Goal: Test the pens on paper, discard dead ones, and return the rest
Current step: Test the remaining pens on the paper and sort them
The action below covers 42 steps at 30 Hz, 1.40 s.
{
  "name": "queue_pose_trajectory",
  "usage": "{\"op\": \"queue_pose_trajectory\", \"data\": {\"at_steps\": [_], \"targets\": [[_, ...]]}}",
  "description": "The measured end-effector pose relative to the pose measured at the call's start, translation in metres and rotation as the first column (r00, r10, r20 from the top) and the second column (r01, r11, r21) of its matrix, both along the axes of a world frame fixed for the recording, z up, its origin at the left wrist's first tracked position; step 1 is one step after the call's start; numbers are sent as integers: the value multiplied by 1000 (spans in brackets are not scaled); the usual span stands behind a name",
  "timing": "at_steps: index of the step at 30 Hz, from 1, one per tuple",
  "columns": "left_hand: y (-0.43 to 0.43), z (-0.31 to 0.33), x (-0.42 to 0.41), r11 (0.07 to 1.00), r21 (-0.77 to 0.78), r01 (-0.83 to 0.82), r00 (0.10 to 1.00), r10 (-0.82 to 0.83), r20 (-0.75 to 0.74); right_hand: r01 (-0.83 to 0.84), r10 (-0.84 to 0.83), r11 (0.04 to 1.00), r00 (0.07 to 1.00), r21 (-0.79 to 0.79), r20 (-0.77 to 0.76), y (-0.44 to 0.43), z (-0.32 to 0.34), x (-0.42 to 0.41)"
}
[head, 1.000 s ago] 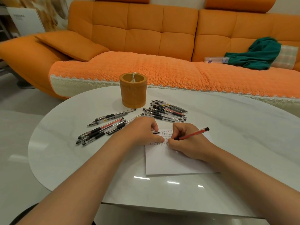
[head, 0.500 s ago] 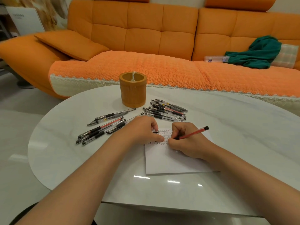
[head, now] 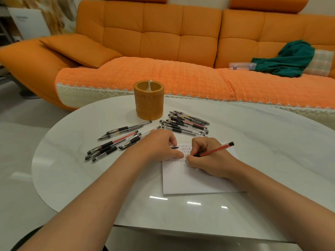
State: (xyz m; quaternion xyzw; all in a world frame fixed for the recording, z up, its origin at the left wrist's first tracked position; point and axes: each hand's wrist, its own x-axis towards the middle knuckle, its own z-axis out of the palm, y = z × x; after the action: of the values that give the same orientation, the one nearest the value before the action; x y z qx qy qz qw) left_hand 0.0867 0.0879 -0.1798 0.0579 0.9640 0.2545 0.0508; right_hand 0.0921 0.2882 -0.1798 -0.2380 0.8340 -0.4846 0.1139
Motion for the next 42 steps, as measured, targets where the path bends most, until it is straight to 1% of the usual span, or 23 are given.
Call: {"op": "queue_pose_trajectory", "data": {"at_steps": [7,10,12,14,15,16,19,21,22,26,28,29,30,31,32,34,35,37,39,42], "targets": [[1,0,1,1000,10,3,1000,-3,-1,-4,4,1000,999,4,-41,1,-2,0],[0,0,1,1000,7,-3,1000,3,1,-4,4,1000,1000,-11,-27,1,-1,0],[0,-1,1,1000,15,-6,1000,6,5,71,-69,990,997,-120,20,3,-2,-1],[0,-1,2,1000,17,-3,1000,3,6,194,-177,944,980,-268,89,7,-3,-3],[0,-1,3,1000,14,-1,1000,1,4,225,-201,924,974,-309,107,9,-2,-4],[0,0,4,1000,11,0,1000,0,1,226,-205,923,974,-310,98,11,-2,-5],[1,1,6,1000,9,7,1000,-7,-13,193,-199,957,980,-217,-6,13,0,-7],[1,2,9,1000,20,10,1000,-9,-8,176,-189,960,981,-217,-37,15,4,-8],[0,3,10,999,32,11,1000,-11,0,173,-179,956,984,-235,-7,16,7,-9],[-4,12,13,997,78,8,999,-12,51,224,-133,904,957,-363,259,17,26,-12],[-8,14,15,999,41,8,999,-10,52,249,-83,866,927,-434,366,15,33,-12],[-9,15,16,1000,13,9,999,-10,40,248,-68,861,922,-445,382,15,35,-13],[-9,15,16,1000,-8,9,1000,-9,22,236,-69,871,927,-431,368,14,36,-14],[-9,14,17,1000,-17,6,1000,-6,0,210,-86,899,945,-385,315,14,36,-14],[-8,14,17,1000,-12,-2,1000,1,-17,178,-110,936,968,-303,227,14,34,-15],[-7,13,18,999,24,-24,999,25,-34,145,-146,988,989,-46,-8,14,30,-17],[-7,14,18,999,39,-33,999,34,-41,150,-140,985,983,80,-117,13,27,-18],[-7,15,18,996,70,-55,996,60,-66,183,-114,950,957,254,-266,12,24,-21],[-7,16,18,988,128,-85,991,97,-93,209,-88,911,941,355,-328,11,23,-20],[-5,17,16,975,193,-107,984,131,-118,217,-53,882,928,418,-370,11,25,-19]]}}
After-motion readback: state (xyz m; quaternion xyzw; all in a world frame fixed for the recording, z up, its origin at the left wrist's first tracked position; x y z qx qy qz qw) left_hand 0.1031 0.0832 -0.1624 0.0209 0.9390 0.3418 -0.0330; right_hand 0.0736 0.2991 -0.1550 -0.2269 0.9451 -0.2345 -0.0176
